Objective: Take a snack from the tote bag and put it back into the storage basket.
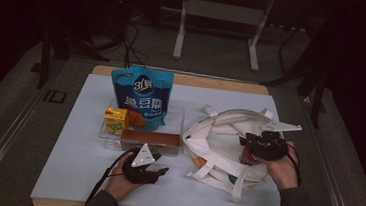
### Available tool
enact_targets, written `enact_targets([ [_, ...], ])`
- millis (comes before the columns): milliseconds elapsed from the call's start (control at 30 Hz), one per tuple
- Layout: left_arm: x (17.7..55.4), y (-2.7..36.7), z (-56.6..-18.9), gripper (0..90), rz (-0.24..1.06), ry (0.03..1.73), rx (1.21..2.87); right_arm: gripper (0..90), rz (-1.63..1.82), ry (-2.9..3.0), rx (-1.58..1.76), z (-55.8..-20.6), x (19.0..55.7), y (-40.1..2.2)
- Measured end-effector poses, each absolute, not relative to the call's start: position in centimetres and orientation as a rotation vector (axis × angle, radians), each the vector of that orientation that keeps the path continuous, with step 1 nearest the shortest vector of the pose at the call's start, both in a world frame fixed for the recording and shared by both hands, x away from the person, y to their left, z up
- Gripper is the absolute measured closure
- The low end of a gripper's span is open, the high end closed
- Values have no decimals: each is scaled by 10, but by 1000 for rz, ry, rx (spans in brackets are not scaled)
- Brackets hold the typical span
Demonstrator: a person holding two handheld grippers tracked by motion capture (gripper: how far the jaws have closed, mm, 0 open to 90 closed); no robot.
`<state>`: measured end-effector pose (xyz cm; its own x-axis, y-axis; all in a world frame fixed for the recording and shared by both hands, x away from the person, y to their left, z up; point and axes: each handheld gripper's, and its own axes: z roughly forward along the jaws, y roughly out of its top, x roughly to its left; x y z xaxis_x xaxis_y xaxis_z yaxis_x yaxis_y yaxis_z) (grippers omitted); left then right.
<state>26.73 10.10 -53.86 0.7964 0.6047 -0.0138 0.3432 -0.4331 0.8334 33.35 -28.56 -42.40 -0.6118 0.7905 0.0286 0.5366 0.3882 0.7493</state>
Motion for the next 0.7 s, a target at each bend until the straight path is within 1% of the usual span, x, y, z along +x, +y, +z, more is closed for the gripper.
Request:
enact_targets([
  [267, 267, 101, -539, 438, 361, 701, 2063, 595, 954, 2345, 1156, -427, 333, -293],
  [700, 267, 101, -539, 437, 361, 701, 2063, 449, 847, 2398, 1201, -433, 337, -306],
])
